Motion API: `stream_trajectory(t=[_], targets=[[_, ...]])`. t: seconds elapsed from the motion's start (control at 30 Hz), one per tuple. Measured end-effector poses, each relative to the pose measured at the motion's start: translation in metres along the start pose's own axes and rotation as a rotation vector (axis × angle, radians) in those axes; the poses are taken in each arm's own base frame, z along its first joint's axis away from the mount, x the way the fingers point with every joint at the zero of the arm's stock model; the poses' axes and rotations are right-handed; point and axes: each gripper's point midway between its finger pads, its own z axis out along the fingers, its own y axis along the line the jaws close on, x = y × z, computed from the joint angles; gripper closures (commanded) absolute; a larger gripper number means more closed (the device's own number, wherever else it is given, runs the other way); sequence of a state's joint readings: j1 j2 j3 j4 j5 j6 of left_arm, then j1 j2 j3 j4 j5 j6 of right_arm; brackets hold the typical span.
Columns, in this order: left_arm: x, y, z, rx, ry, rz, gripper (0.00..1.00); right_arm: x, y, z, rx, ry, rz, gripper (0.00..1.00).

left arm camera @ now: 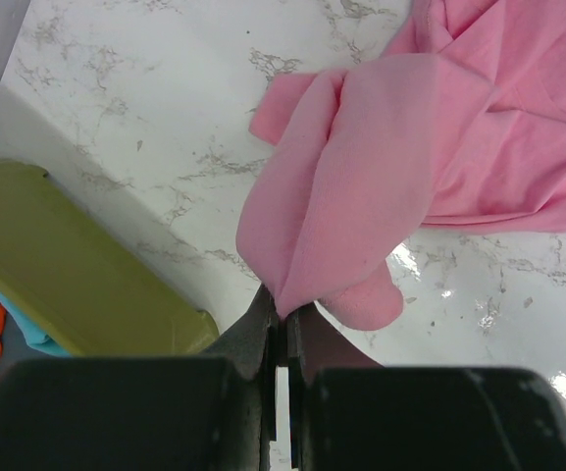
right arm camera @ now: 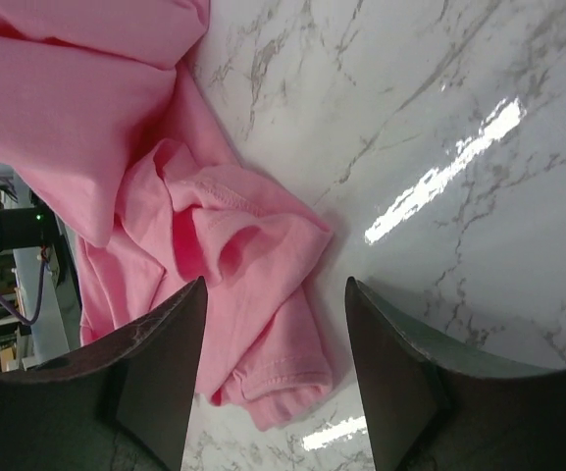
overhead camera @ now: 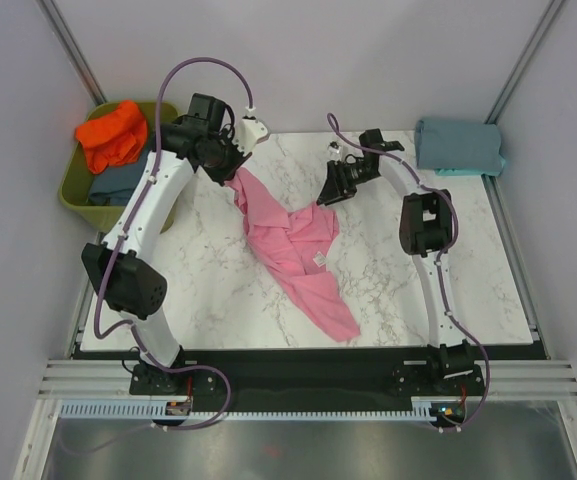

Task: Fold and stack the t-shirts
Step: Flatten the tshirt out

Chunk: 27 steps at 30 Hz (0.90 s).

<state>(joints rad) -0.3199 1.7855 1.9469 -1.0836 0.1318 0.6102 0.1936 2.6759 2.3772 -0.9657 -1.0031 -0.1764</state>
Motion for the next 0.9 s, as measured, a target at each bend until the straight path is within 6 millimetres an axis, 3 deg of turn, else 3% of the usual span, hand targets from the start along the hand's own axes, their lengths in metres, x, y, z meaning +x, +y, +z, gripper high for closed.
stream_trajectory(t=[0.17, 0.47, 0.9], targets=[[0.003, -0.001, 0.004, 0.007, 0.011, -0.007, 0.98, -0.010, 0.001, 0.013, -0.017, -0.020, -0.028, 0.38], [0.004, -0.001, 0.005, 0.005, 0.018, -0.013, 0.98, -0.011, 0.009, 0.030, -0.027, -0.008, -0.053, 0.47], [0.008, -0.002, 0.015, 0.019, 0.038, -0.025, 0.97, -0.010, 0.002, 0.023, -0.028, -0.020, -0.027, 0.45]])
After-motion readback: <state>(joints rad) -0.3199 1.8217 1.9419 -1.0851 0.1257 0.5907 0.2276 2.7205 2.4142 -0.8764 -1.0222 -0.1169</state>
